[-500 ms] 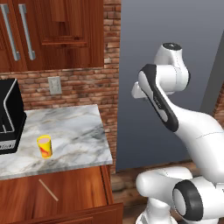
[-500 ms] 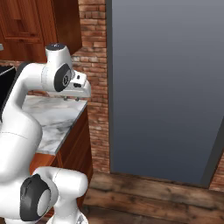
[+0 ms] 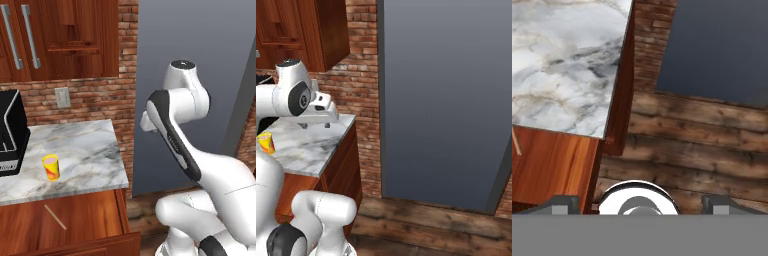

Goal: Pick up the straw from the left drawer and put it inside the smoothie cup.

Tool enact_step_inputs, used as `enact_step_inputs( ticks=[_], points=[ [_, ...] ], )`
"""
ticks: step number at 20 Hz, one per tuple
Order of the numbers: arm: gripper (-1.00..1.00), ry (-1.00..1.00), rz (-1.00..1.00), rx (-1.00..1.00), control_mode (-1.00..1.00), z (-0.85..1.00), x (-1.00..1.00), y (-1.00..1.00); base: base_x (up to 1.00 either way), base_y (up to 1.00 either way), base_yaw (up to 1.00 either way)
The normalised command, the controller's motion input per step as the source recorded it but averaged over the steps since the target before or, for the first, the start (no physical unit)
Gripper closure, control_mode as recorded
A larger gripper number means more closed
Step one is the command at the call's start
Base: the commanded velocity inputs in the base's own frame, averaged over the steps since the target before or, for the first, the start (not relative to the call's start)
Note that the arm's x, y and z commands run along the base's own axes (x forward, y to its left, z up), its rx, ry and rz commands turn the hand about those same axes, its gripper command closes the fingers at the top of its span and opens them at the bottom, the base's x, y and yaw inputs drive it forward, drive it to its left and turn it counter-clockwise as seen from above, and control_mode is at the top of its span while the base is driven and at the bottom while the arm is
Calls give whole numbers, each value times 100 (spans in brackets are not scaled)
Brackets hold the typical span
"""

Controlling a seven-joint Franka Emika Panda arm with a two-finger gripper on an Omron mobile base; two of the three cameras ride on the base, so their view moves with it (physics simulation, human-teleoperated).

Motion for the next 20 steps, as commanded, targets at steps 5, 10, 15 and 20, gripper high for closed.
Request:
enact_step_inputs(
  ticks=[5, 10, 15, 20],
  points=[
    [-100, 13, 0, -17, -100, -91, -64, 100, 0, 0, 0],
    [-100, 13, 0, -8, -100, -98, -35, 100, 0, 0, 0],
    [-100, 7, 11, 0, -100, -77, -4, 52, 0, 0, 0],
    [-100, 5, 1, -1, -100, -74, 12, 95, 0, 0, 0]
  ],
)
